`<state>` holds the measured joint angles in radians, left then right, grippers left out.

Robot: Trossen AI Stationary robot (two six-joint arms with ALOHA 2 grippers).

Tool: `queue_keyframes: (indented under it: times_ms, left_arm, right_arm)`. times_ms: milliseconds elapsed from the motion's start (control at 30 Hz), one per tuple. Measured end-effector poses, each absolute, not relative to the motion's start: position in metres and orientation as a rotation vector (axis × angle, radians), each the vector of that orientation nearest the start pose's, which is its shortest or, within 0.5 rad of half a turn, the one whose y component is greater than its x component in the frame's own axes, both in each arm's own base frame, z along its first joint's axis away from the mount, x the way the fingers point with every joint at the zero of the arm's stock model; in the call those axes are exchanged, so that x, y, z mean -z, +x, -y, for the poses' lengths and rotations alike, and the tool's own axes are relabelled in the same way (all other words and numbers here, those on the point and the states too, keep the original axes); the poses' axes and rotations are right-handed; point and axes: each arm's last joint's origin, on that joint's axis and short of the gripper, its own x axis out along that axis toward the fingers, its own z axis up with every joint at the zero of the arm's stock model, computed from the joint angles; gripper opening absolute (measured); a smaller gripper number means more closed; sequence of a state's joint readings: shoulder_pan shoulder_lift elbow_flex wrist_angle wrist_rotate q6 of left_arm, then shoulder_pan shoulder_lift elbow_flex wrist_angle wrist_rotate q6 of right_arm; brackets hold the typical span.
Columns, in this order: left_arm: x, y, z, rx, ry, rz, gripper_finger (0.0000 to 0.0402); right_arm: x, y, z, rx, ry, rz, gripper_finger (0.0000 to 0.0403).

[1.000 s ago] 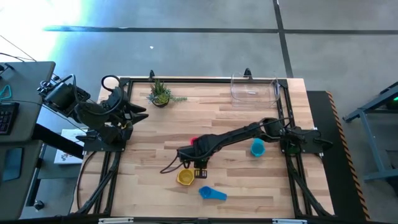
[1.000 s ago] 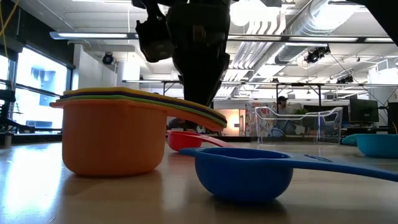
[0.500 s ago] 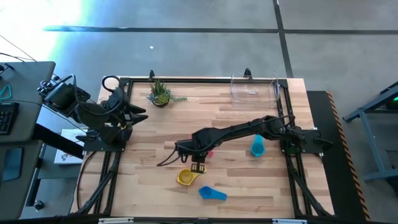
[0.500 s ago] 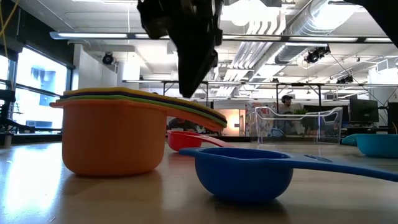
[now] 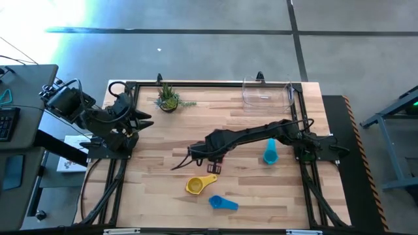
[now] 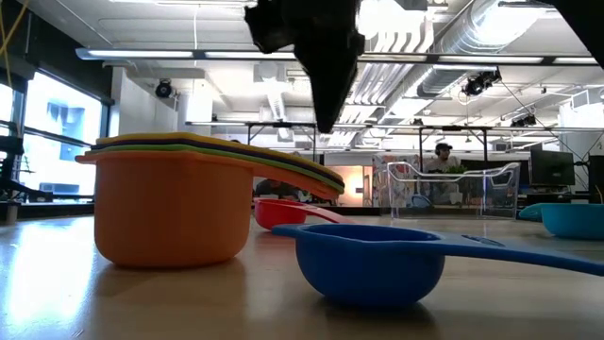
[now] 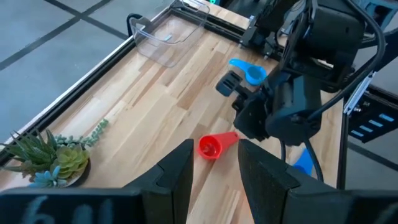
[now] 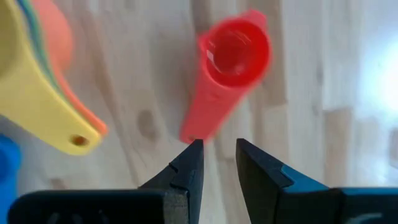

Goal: Nest measuring cups in basket
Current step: Stack the light blue measuring cup on top of the yellow measuring cup

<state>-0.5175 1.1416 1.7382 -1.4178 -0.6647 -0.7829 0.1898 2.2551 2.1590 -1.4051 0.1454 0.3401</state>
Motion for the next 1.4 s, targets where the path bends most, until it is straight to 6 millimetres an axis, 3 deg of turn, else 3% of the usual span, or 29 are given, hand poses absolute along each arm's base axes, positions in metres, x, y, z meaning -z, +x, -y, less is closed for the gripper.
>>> queue_keyframes:
  times_ms: [367, 500, 967, 1400]
  left_arm:
    - [-0.465, 0.131, 0.054, -0.387, -0.292, -0.575, 0.0115]
    - [-0.465, 0.131, 0.054, -0.387, -0.292, -0.575, 0.0115]
    - [-0.465, 0.131, 0.054, -0.387, -0.294, -0.574, 0.0115]
    - [-0.465, 0.131, 0.054, -0.388, -0.295, -0.573, 0.0115]
  right_arm:
    - [-0.249, 0.424, -0.071, 0.263, -0.084, -1.58, 0.0087]
    - [-0.259, 0.419, -0.063, 0.252, -0.109, -1.577, 0.0087]
    - [-0.334, 0.386, -0.017, 0.206, -0.131, -1.424, 0.0087]
    - [-0.405, 0.326, 0.023, 0.189, -0.037, -1.234, 0.0087]
